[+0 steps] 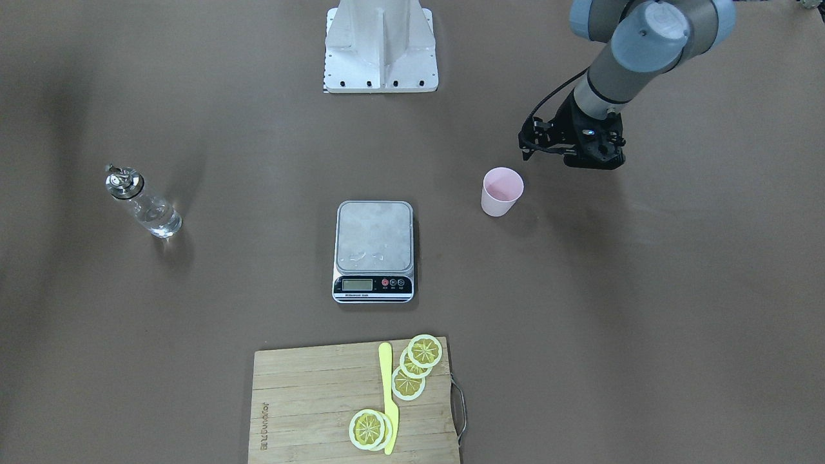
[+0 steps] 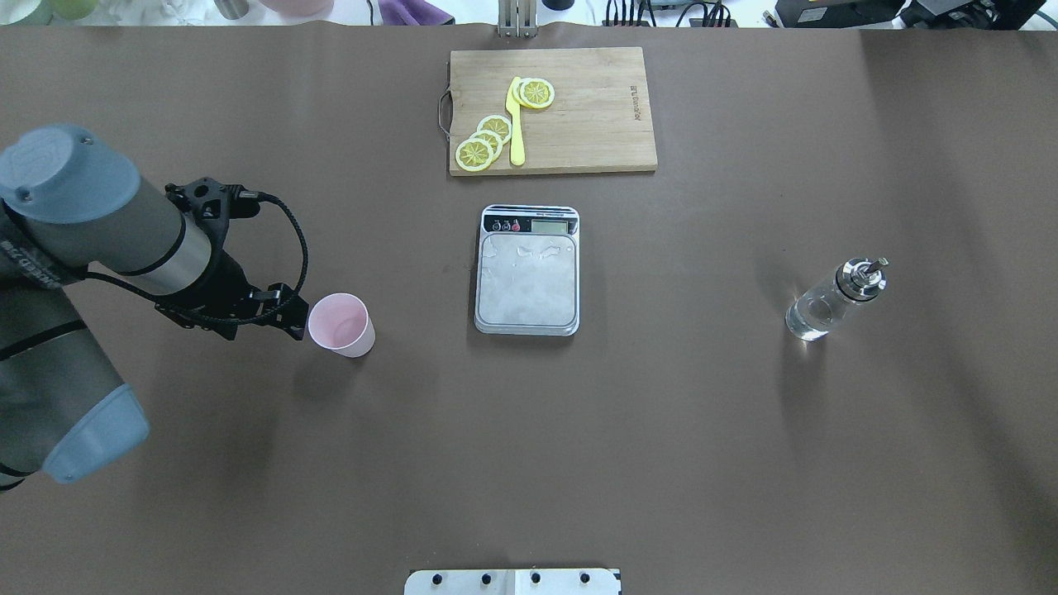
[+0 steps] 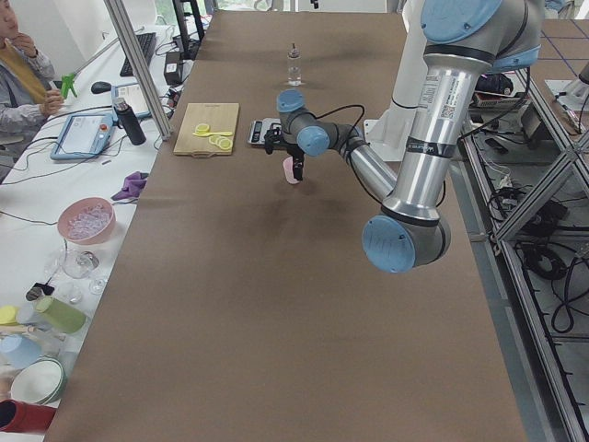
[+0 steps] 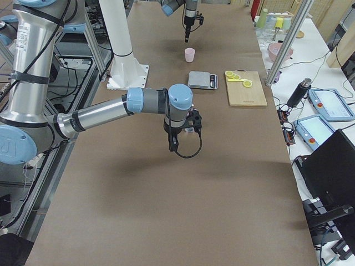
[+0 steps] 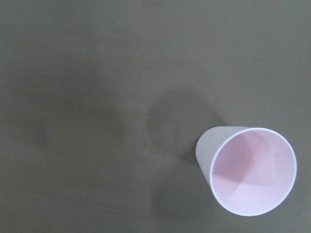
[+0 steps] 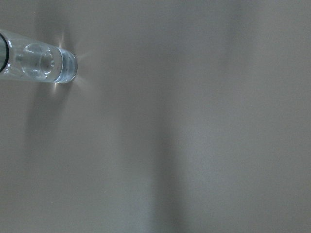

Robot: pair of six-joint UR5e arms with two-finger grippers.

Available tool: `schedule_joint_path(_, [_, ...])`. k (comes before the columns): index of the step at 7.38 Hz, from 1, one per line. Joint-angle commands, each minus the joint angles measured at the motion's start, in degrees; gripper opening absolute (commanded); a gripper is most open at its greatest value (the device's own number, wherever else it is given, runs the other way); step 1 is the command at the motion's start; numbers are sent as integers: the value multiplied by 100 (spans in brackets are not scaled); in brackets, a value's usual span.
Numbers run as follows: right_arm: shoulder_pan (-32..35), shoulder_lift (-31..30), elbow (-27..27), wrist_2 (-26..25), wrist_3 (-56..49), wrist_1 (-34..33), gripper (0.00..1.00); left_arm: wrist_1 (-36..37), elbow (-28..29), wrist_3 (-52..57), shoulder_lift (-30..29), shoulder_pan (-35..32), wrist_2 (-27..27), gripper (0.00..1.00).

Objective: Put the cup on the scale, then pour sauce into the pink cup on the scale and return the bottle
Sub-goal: 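Reach the left gripper to the pink cup and grasp it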

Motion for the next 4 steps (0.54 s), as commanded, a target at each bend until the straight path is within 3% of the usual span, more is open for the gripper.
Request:
schedule_joint_path(1, [2,-6,5,27,-1,0,100,18,304,-36,-293,62,4,88])
schedule_joint_path(4, [2,-6,5,27,-27,0,100,9,568,-18,-470,62,4,84])
